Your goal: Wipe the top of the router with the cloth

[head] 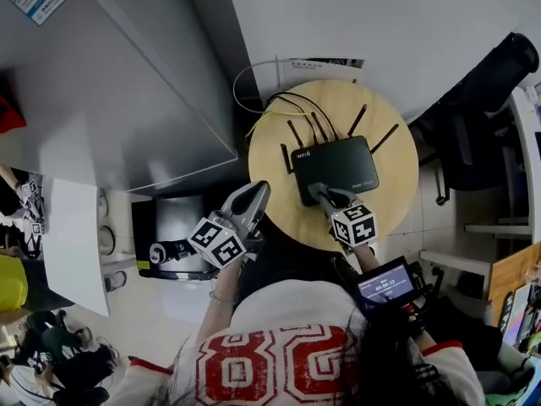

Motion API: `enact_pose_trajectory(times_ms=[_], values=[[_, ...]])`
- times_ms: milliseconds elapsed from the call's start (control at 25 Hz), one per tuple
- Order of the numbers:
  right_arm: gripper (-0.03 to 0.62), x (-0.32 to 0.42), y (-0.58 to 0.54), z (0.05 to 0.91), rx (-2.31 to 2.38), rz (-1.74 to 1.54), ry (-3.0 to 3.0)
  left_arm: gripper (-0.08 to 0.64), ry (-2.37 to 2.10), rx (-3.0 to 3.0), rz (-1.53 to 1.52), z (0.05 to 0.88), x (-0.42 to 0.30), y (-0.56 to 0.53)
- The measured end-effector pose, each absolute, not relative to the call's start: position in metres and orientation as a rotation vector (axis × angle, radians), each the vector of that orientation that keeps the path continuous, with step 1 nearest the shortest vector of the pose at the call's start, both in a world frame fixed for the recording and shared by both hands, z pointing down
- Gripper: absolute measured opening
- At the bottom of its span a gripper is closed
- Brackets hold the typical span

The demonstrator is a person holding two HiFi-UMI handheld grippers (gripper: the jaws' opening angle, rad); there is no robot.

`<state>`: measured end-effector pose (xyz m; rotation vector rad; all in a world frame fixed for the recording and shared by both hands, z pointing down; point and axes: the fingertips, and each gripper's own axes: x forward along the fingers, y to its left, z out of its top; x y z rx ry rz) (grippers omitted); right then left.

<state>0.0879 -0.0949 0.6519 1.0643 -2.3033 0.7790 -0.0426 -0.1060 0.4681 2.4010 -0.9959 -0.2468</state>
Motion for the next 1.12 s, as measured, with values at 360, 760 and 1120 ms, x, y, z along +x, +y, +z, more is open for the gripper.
enact_pose_trajectory(times_ms=[360, 760, 1120], values=[[0.041, 0.057, -0.077, 0.669, 0.944, 0.783, -2.311, -0.005, -1.005, 2.388, -0.235, 0.475, -0.05, -0.104], [0.043, 0.15, -0.097, 0.672, 1.291, 0.877, -2.184, -0.005, -1.01, 2.384, -0.246, 0.48, -0.056, -0.109], [0.043, 0.247, -0.109, 0.673, 1.584, 0.903, -2.01, -0.005, -0.974, 2.395, -0.222, 0.479, -0.047, -0.114]])
